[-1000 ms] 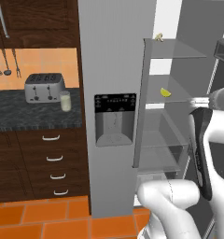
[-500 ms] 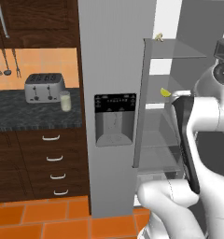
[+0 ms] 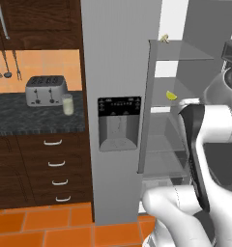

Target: Grab a lemon wedge from the fridge and one ice cube from the ice bowl, and put them in the glass of lemonade.

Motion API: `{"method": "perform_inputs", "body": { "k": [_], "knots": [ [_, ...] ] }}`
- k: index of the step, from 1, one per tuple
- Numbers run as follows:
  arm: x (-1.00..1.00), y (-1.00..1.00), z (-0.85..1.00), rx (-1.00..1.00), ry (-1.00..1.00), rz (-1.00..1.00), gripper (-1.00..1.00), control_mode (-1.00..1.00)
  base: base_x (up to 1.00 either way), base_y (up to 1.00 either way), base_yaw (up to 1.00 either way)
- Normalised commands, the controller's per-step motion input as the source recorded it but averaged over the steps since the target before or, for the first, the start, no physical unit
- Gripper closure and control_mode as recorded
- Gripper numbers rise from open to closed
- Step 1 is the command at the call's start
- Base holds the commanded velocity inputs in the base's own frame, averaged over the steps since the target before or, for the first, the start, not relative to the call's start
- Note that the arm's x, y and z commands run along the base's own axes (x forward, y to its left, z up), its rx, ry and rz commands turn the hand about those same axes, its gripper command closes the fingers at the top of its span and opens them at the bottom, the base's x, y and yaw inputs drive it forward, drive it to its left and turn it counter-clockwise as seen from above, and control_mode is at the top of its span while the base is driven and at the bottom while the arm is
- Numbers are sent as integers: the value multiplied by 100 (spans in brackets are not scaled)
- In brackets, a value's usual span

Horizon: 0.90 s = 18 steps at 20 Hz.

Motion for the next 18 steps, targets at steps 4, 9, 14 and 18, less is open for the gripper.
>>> {"method": "perform_inputs", "body": {
  "k": [4,9,14,18],
  "knots": [
    [-53,0,0,0,0,-2,-100,-100,0,0,0],
    [-33,-6,-5,0,0,0,-100,100,-4,-13,0],
    [0,0,0,0,0,0,-100,100,-1,-63,1],
    [0,0,0,0,0,0,-100,100,20,4,0]
  ]
}}
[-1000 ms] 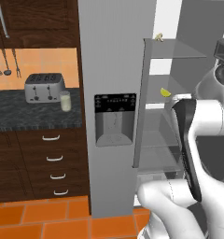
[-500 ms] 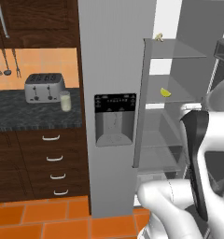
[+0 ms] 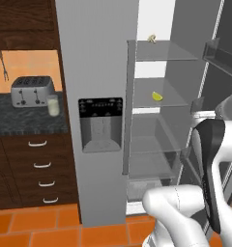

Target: Grab a lemon wedge from the fridge and one ice cube from the ice bowl, and put them in the glass of lemonade.

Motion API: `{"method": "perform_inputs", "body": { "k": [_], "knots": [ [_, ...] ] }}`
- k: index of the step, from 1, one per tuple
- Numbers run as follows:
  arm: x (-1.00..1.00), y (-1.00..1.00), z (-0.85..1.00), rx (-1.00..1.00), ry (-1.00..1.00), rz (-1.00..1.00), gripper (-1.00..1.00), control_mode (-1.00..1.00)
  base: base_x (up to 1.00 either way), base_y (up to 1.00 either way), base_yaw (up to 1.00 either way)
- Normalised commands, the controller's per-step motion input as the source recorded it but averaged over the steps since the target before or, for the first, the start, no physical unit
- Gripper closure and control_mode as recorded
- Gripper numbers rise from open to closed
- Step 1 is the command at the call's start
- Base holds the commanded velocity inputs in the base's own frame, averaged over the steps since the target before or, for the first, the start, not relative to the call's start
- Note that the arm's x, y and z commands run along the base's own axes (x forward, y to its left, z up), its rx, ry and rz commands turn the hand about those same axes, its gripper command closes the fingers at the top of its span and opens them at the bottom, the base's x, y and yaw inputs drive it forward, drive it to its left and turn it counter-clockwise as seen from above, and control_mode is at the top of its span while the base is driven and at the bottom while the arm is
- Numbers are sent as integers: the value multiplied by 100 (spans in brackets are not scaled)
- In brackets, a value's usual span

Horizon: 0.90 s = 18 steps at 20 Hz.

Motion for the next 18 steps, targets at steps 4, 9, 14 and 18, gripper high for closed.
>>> {"method": "perform_inputs", "body": {
  "k": [4,9,14,18],
  "knots": [
    [0,0,0,0,0,0,-100,100,64,2,0],
    [0,0,0,0,0,0,-100,100,97,-28,0],
    [0,0,0,0,0,0,-100,100,82,-32,0],
    [0,0,0,0,0,0,-100,100,34,-51,11]
  ]
}}
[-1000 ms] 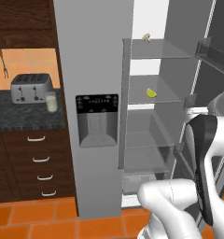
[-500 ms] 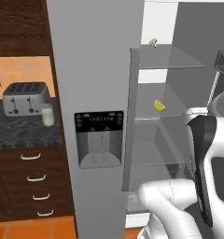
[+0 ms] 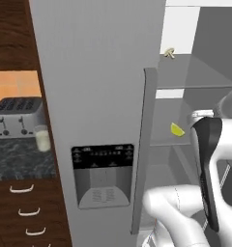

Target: Grab a lemon wedge from the fridge and one ice cube from the ice bowl, and put them in the glass of lemonade.

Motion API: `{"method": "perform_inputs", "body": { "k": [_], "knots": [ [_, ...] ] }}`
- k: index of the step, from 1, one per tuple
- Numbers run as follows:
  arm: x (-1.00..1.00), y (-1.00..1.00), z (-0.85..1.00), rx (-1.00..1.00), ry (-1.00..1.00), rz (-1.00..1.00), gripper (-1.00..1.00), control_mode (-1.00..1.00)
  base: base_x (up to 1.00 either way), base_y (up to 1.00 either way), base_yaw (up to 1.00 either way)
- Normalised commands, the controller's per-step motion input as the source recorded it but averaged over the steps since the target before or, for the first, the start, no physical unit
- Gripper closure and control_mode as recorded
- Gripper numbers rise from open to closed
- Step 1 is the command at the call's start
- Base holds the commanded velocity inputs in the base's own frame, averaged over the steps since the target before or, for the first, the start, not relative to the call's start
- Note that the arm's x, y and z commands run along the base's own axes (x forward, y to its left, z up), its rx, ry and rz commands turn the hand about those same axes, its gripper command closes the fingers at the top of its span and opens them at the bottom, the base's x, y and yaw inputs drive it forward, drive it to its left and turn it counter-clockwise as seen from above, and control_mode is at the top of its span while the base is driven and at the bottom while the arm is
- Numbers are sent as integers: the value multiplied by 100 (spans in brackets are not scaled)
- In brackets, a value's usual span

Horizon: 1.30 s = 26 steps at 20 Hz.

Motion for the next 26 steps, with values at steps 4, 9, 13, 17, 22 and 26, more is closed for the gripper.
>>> {"method": "perform_inputs", "body": {
  "k": [4,9,13,17,22,26],
  "knots": [
    [0,0,0,0,0,0,-100,100,-13,-17,14],
    [0,0,0,0,0,0,-100,100,-61,42,4],
    [0,0,0,0,0,0,-100,100,-48,0,0],
    [0,0,0,0,0,0,-100,100,-7,-42,0],
    [0,0,0,0,0,0,-100,100,20,-23,0],
    [4,0,0,0,0,0,-100,-100,12,0,0]
  ]
}}
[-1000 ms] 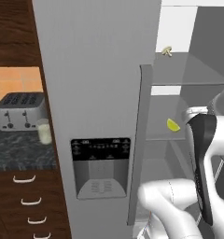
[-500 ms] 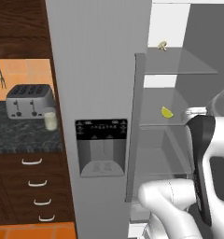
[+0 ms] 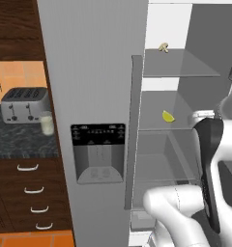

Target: Grab a lemon wedge from the fridge and one ice cube from the ice bowl, and put them in the glass of lemonade.

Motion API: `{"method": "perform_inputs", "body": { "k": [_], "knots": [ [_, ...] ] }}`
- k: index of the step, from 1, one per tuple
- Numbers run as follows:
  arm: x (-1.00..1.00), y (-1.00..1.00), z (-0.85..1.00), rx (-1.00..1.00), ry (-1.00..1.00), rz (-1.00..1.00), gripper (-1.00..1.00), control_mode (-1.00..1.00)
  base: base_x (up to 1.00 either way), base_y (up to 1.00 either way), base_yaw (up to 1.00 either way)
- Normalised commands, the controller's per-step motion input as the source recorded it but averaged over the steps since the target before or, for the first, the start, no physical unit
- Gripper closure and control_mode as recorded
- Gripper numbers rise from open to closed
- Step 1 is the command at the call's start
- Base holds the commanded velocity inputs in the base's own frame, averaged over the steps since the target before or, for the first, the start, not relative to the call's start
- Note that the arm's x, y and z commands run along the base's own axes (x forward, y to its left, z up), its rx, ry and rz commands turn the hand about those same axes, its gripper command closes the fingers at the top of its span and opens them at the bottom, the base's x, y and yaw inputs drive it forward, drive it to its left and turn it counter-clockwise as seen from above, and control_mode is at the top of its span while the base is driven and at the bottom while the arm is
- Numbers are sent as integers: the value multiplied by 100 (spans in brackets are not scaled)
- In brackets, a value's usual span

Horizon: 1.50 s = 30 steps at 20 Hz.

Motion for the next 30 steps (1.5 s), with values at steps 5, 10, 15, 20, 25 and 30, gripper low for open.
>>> {"method": "perform_inputs", "body": {
  "k": [5,10,15,20,25,30],
  "knots": [
    [26,-16,1,1,5,0,-100,-100,0,0,0],
    [93,-14,0,0,10,0,-100,-100,0,0,0],
    [96,-9,-40,5,2,2,-100,-100,0,0,0],
    [34,-1,-73,12,0,3,-100,-100,0,0,0],
    [15,-19,-62,9,2,0,-100,-100,0,0,0],
    [40,-39,-35,2,16,2,-100,-100,0,0,0]
  ]
}}
